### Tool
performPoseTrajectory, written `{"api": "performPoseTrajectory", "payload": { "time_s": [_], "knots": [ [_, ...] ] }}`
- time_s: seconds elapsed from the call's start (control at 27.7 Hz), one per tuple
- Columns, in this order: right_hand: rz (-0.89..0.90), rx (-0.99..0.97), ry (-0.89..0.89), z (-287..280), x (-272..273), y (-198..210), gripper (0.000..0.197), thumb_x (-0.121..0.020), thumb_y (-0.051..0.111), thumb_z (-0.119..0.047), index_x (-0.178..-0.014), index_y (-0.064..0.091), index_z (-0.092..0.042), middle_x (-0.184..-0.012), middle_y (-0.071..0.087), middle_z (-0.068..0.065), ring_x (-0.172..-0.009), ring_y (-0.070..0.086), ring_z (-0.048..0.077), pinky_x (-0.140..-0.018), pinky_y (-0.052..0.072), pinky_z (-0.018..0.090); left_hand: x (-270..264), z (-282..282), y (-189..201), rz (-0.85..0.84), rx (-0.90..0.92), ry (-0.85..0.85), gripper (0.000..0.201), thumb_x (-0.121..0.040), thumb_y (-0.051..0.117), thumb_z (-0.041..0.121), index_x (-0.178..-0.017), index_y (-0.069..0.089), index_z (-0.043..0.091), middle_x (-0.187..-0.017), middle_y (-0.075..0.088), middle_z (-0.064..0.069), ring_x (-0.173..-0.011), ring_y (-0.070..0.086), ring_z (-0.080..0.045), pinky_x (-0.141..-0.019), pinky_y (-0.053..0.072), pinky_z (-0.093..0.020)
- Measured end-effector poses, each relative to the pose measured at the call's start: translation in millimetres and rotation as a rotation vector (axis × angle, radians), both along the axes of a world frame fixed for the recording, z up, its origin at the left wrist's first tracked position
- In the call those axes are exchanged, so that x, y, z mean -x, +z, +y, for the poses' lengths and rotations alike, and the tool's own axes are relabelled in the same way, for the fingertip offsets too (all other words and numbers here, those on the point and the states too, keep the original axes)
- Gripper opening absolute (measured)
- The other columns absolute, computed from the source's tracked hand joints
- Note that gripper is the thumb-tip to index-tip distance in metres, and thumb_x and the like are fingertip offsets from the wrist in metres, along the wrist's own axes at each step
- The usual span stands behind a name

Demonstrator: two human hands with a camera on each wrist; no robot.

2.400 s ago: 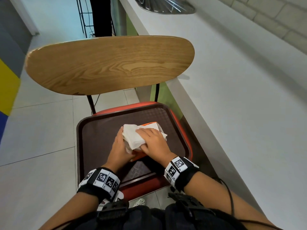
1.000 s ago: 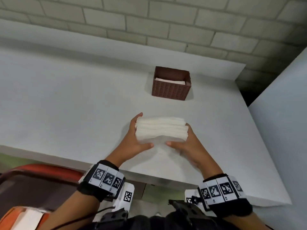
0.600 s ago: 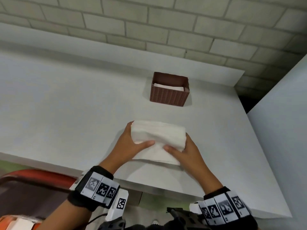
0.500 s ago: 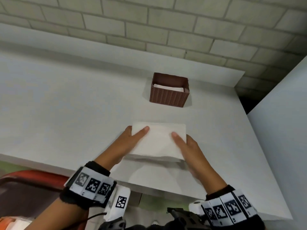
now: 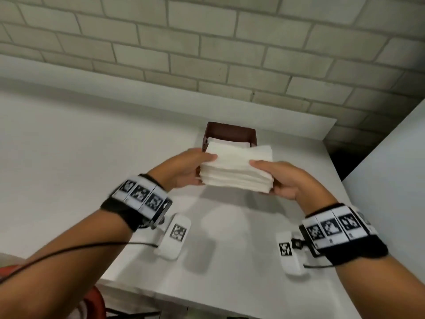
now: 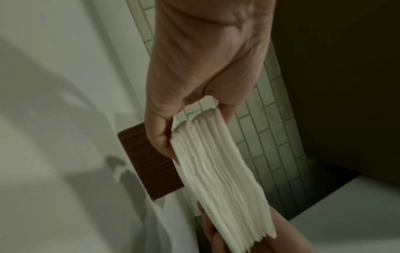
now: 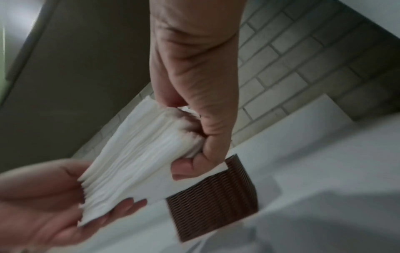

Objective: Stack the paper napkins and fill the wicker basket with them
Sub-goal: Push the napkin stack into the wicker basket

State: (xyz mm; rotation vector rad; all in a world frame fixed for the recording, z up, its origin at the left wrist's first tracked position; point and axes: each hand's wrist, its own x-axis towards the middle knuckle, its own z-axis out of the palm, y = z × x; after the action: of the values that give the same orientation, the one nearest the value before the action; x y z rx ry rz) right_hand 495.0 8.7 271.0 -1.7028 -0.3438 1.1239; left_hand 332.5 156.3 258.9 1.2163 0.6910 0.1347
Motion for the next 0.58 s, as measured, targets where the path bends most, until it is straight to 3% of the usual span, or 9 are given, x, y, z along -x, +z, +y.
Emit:
{"api": "performPoseTrajectory", "payload": {
  "time_s": [0.14,0.25,0.36,0.4,0.47,0.58],
  "knots": [
    [-0.177,-0.065,-0.125,53.7,-44.5,3.6,0.047,-0.091,0.059,-0.023,-0.130,0.048,-0.001,-0.106,0.062,0.010,-0.091,0.060,0.023,-0.081,0.053,0.039,-61.1,27.3,17.9,-0.017,-0.203,0.158,0.020,-0.095,0.044,0.005,-0.112,0.049,0.014,-0.094,0.057,-0.001,-0.092,0.054,-0.020,-0.072,0.047,-0.032],
    [-0.299,-0.099,-0.188,85.6,-59.7,-1.6,0.046,-0.093,0.054,-0.024,-0.135,0.040,-0.009,-0.129,0.056,0.011,-0.102,0.057,0.025,-0.088,0.052,0.042,-93.5,50.0,16.6,0.042,-0.486,0.231,0.036,-0.092,0.050,0.004,-0.128,0.047,0.004,-0.120,0.059,-0.010,-0.109,0.057,-0.026,-0.088,0.048,-0.035],
    [-0.504,-0.104,-0.193,98.1,-63.1,-10.7,0.052,-0.092,0.053,-0.023,-0.140,0.033,-0.017,-0.135,0.052,0.009,-0.117,0.054,0.028,-0.099,0.048,0.043,-114.8,69.0,5.7,0.169,-0.674,0.237,0.041,-0.091,0.050,0.003,-0.131,0.045,0.000,-0.131,0.055,-0.017,-0.118,0.054,-0.031,-0.096,0.045,-0.035],
    [-0.561,-0.105,-0.177,99.7,-63.0,-13.8,0.054,-0.093,0.051,-0.022,-0.142,0.030,-0.017,-0.135,0.052,0.010,-0.120,0.053,0.029,-0.099,0.046,0.037,-119.9,73.5,2.3,0.212,-0.712,0.234,0.041,-0.091,0.050,0.003,-0.131,0.043,-0.001,-0.132,0.053,-0.018,-0.120,0.052,-0.032,-0.098,0.043,-0.036],
    [-0.645,-0.085,-0.131,102.4,-64.6,-17.2,0.054,-0.096,0.047,-0.020,-0.145,0.026,-0.016,-0.135,0.051,0.013,-0.120,0.052,0.029,-0.089,0.043,0.027,-125.9,77.3,1.5,0.268,-0.759,0.204,0.042,-0.091,0.048,0.003,-0.132,0.040,-0.002,-0.134,0.051,-0.020,-0.122,0.049,-0.034,-0.101,0.041,-0.038],
    [-0.721,0.005,-0.070,109.2,-66.5,-16.0,0.052,-0.097,0.043,-0.018,-0.145,0.024,-0.011,-0.133,0.051,0.019,-0.116,0.054,0.033,-0.082,0.043,0.029,-117.6,74.0,9.7,0.257,-0.775,0.189,0.049,-0.092,0.049,0.007,-0.139,0.035,-0.001,-0.142,0.043,-0.019,-0.127,0.045,-0.032,-0.102,0.038,-0.035]
  ]
}}
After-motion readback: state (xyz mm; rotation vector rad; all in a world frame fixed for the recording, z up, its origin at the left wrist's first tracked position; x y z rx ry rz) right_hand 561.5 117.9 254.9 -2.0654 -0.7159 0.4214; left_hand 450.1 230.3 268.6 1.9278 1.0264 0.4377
